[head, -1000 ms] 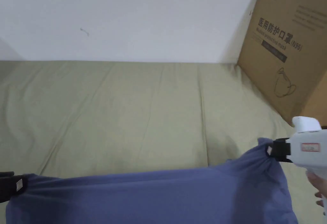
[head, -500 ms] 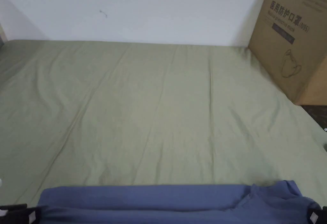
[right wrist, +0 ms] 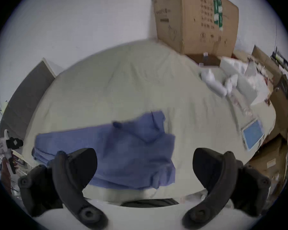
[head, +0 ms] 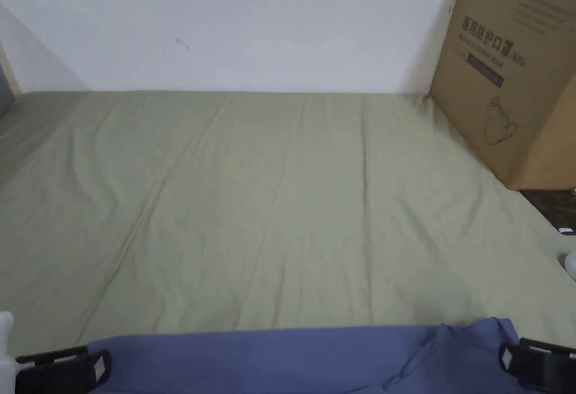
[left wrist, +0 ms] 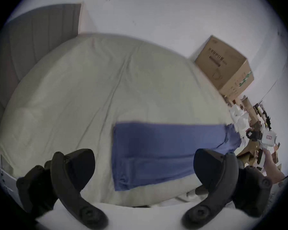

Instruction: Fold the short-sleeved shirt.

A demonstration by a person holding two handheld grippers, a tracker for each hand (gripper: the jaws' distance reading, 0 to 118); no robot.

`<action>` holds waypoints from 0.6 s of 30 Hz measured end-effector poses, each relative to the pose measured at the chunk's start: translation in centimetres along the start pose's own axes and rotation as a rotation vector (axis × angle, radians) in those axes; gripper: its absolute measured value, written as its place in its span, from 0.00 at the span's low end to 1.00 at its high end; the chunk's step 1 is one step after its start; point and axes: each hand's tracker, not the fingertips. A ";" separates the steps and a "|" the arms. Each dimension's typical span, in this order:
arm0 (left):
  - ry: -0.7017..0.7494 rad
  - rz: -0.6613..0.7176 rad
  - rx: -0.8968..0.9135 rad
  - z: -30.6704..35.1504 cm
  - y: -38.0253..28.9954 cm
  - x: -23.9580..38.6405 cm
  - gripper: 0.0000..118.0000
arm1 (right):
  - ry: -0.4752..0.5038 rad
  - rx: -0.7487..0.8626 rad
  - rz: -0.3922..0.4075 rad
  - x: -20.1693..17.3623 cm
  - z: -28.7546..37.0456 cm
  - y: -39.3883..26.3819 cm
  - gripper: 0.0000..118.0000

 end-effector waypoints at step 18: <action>-0.032 -0.072 0.136 0.8 3.8 8.2 0.00 | 0.167 0.156 0.093 -7.5 -0.3 4.3 0.02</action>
